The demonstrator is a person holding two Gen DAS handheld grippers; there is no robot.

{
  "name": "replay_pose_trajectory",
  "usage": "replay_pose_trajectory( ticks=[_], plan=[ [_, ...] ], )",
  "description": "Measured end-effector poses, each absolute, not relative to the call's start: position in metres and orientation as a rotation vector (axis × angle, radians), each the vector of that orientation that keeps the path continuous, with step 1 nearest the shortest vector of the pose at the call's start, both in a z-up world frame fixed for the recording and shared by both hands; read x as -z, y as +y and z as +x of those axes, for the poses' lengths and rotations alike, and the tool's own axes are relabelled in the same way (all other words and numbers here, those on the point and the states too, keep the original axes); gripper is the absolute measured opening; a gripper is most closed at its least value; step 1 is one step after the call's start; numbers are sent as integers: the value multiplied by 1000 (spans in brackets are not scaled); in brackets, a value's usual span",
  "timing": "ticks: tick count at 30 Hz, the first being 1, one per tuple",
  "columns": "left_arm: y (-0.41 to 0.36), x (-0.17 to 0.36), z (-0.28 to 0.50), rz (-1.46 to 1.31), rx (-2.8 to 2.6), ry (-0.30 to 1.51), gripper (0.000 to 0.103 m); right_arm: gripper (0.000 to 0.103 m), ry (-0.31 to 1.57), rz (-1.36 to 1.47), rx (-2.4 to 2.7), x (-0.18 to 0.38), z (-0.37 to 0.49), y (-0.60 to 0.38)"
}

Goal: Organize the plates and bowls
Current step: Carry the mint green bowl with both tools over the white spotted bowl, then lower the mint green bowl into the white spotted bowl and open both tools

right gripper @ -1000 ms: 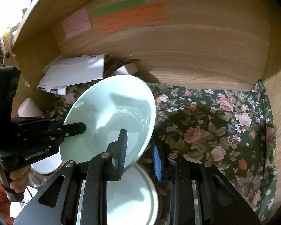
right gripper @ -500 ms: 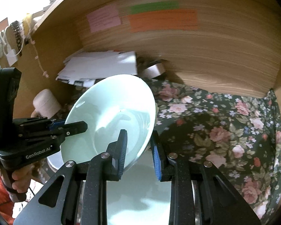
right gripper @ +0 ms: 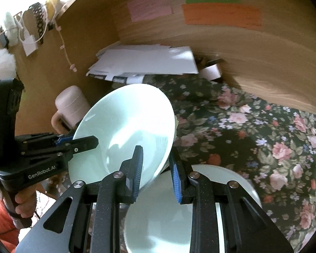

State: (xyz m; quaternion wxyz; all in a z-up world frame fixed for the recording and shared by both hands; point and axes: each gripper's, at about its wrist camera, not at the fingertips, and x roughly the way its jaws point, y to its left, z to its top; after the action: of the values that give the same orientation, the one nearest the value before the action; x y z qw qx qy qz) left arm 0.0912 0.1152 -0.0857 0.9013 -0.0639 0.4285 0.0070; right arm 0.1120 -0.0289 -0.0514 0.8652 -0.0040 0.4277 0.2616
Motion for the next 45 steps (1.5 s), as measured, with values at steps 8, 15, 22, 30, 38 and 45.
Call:
replay_pose_trajectory(
  ticks=[8,15,22,30,38,45],
  plan=[
    [135,100,81,-174,-38,911,17,23,928,-21,-581,63,110,-7],
    [146,111,78,-196,-40,932,17,23,965,-27,-593,75,112,4],
    [145,113,77,-175,-38,926,17,23,1004,-24,-595,88,118,8],
    [141,114,77,-140,-41,911,17,24,1007,-48,-601,89,120,9],
    [141,114,79,-129,-12,911,27,26,996,-78,-612,88,119,9],
    [139,106,82,-130,-19,900,45,28,976,-90,-612,84,116,4]
  ],
)
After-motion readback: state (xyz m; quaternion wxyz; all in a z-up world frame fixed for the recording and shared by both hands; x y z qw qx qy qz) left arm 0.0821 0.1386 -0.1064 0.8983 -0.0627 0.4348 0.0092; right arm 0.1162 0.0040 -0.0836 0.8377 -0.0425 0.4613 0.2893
